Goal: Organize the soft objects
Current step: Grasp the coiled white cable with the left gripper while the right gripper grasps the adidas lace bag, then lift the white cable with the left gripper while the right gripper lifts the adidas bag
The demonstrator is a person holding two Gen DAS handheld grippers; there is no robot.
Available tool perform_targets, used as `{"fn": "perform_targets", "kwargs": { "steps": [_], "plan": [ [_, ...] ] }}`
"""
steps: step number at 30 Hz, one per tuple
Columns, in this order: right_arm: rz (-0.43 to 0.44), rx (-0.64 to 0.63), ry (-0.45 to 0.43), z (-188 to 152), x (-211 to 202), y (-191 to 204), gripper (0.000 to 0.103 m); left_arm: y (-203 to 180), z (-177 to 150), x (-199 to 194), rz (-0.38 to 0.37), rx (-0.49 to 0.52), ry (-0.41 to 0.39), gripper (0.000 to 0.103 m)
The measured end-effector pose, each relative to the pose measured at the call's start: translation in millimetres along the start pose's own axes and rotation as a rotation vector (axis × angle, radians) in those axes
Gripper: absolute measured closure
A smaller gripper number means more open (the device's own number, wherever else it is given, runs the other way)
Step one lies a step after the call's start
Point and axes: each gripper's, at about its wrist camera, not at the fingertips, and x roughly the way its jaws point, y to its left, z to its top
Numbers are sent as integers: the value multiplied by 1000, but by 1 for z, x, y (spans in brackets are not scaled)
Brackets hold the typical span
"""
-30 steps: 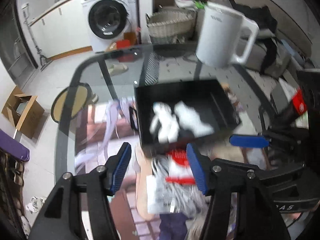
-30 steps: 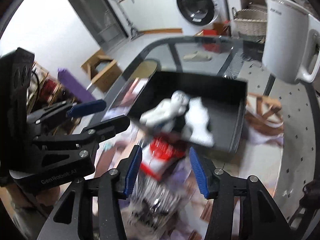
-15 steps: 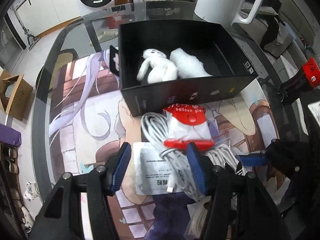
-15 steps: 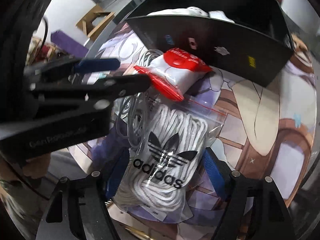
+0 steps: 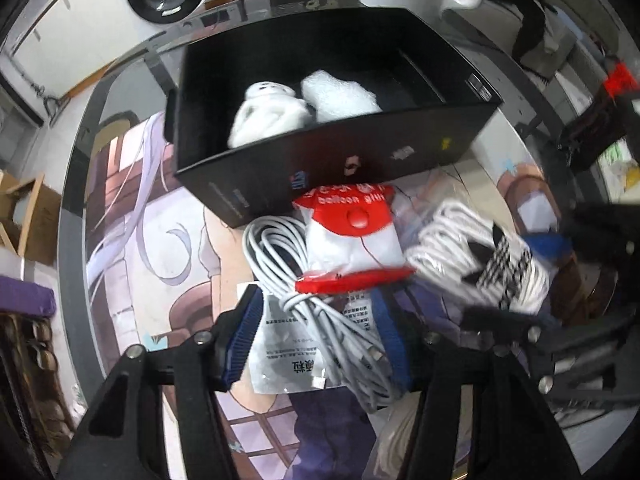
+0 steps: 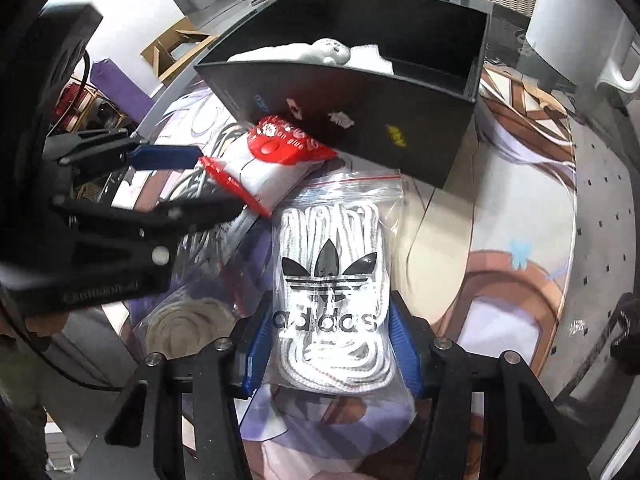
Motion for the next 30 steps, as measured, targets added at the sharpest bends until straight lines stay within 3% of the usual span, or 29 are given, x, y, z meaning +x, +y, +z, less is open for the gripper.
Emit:
{"fn": "perform_targets", "kwargs": {
  "steps": [1,2,8,12,13,14,20,24,30],
  "plan": [
    [-7,-5,-1,0,0,0,48,-2,-1,0,6,20,6,77],
    [-17,-8,-4,0,-1,1,48,-6,-2,1,21,52,13,78],
    [-67,-37,-11,-5,-3,17,48,1,-12,-1,46,82,14,77],
    [-82,-48,-11,4,-1,17,48,8,-13,4,46,53,24,68],
    [-89,-55,-12,4,-1,18,47,6,-13,3,52,63,22,69],
    [-95,-63,-11,5,1,17,47,6,-13,3,59,65,18,77],
    [-111,-93,-9,12,8,17,45,0,-16,2,58,76,27,79],
    [-107,-99,-6,15,11,22,58,0,-17,1,48,71,25,79],
    [-91,-113,-15,15,9,27,66,4,-17,-5,35,63,8,79]
  ]
}}
